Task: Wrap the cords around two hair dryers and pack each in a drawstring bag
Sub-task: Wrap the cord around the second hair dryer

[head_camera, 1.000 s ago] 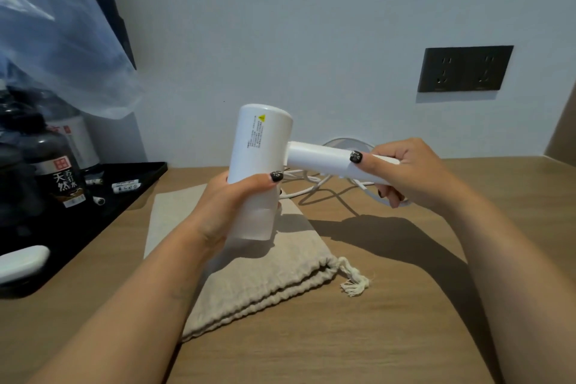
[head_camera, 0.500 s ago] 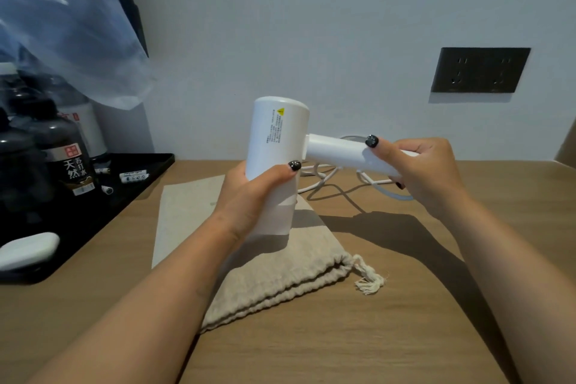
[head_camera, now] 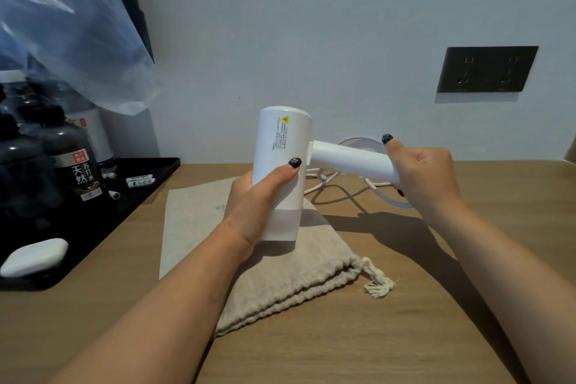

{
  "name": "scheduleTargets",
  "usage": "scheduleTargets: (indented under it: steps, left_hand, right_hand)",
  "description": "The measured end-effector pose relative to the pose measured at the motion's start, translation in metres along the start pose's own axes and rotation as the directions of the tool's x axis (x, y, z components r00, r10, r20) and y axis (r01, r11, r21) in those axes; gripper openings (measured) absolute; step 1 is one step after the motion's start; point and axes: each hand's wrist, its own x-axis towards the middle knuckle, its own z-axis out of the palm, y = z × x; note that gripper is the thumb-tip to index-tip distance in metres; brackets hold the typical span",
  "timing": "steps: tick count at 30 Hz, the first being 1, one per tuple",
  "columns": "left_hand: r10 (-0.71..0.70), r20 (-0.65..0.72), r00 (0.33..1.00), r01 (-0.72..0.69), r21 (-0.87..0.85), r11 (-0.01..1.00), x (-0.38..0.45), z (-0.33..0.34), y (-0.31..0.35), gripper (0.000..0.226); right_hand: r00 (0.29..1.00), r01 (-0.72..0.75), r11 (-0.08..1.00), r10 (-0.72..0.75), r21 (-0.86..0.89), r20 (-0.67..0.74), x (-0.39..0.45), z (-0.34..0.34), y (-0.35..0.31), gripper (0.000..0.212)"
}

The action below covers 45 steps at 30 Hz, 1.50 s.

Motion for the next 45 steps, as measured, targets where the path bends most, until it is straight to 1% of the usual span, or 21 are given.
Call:
scheduleTargets:
  steps: [3,6,8,10,13,15,19,22,24,27,28,31,32,34,35,36,38,40,42,44,45]
  left_hand:
    - [-0.010,0.018,1.000,0.011,-0.006,1.000,0.000,-0.001,0.001,0.059]
    - [-0.004,0.026,1.000,0.005,-0.019,1.000,0.000,-0.003,0.002,0.061]
    - [0.008,0.026,1.000,-0.007,-0.029,1.000,-0.002,-0.001,0.004,0.061]
    - [0.004,0.005,1.000,-0.004,-0.088,0.996,-0.006,0.004,0.008,0.048]
    - [0.050,-0.056,0.997,-0.062,-0.240,0.969,-0.007,0.006,0.020,0.018]
    - [0.076,-0.087,0.993,-0.096,-0.270,0.958,-0.008,0.003,0.022,0.016]
    - [0.047,-0.107,0.993,-0.073,-0.258,0.963,-0.008,0.002,0.014,0.013]
    - [0.053,-0.117,0.992,-0.087,-0.312,0.946,-0.007,0.007,0.014,0.012]
    - [0.064,-0.115,0.991,-0.102,-0.363,0.926,-0.007,0.011,0.013,0.015]
    - [0.046,-0.092,0.995,-0.084,-0.465,0.881,-0.007,0.023,0.013,0.029]
    - [0.055,-0.093,0.994,-0.092,-0.473,0.876,-0.006,0.024,0.013,0.033]
    - [0.109,-0.043,0.993,-0.117,-0.393,0.912,-0.001,0.023,0.012,0.050]
    - [0.110,-0.013,0.994,-0.107,-0.374,0.921,0.001,0.022,0.012,0.050]
    - [0.079,0.008,0.997,-0.070,-0.358,0.931,0.004,0.018,0.011,0.043]
    - [0.053,-0.004,0.999,-0.051,-0.351,0.935,0.006,0.014,0.010,0.040]
    - [0.027,-0.020,0.999,-0.032,-0.345,0.938,0.008,0.010,0.010,0.039]
    - [0.001,-0.033,0.999,-0.010,-0.293,0.956,0.011,0.003,0.010,0.044]
    - [-0.005,-0.015,1.000,0.002,-0.225,0.974,0.012,-0.003,0.010,0.049]
    - [-0.016,0.012,1.000,0.018,-0.162,0.987,0.013,-0.006,0.013,0.049]
    - [-0.013,0.041,0.999,0.016,-0.081,0.997,0.015,-0.010,0.016,0.047]
    - [-0.003,0.057,0.998,0.005,-0.039,0.999,0.015,-0.011,0.017,0.050]
  right_hand:
    - [1.000,0.022,1.000,-0.022,-0.019,0.001,-0.001,0.000,-0.003,0.067]
    - [1.000,0.004,1.000,-0.004,0.001,-0.017,-0.003,-0.001,-0.006,0.067]
    - [0.999,0.016,1.000,-0.015,0.013,-0.037,-0.006,0.002,-0.009,0.066]
    - [0.997,0.046,0.999,-0.044,0.028,-0.070,-0.018,0.011,-0.020,0.066]
    - [0.981,0.166,0.985,-0.160,0.043,-0.113,-0.037,0.032,-0.042,0.063]
    - [0.974,0.204,0.978,-0.198,0.044,-0.111,-0.042,0.039,-0.047,0.057]
    - [0.984,0.159,0.987,-0.156,0.025,-0.082,-0.046,0.038,-0.037,0.057]
    - [0.982,0.161,0.986,-0.156,0.035,-0.109,-0.048,0.035,-0.038,0.057]
    - [0.980,0.178,0.983,-0.173,0.046,-0.096,-0.052,0.041,-0.040,0.054]
    - [0.986,0.166,0.985,-0.166,0.044,-0.010,-0.066,0.057,-0.046,0.042]
    - [0.984,0.176,0.984,-0.176,0.035,0.003,-0.067,0.058,-0.047,0.042]
    - [0.982,0.182,0.980,-0.185,0.083,0.023,-0.055,0.047,-0.046,0.047]
    - [0.984,0.175,0.979,-0.178,0.101,0.018,-0.049,0.040,-0.043,0.051]
    - [0.994,0.110,0.981,-0.112,0.158,0.003,-0.038,0.031,-0.039,0.060]
    - [0.998,0.069,0.979,-0.070,0.189,-0.003,-0.033,0.028,-0.039,0.059]
    - [0.999,0.036,0.977,-0.036,0.209,-0.006,-0.030,0.024,-0.039,0.055]
    - [0.999,-0.032,0.972,0.033,0.232,0.002,-0.024,0.019,-0.040,0.040]
    - [0.992,-0.126,0.947,0.119,0.296,0.040,-0.020,0.014,-0.041,0.032]
    - [0.976,-0.218,0.910,0.196,0.353,0.096,-0.018,0.010,-0.042,0.030]
    - [0.952,-0.305,0.871,0.274,0.385,0.135,-0.015,0.005,-0.043,0.033]
    - [0.935,-0.355,0.841,0.320,0.408,0.153,-0.013,0.003,-0.042,0.036]
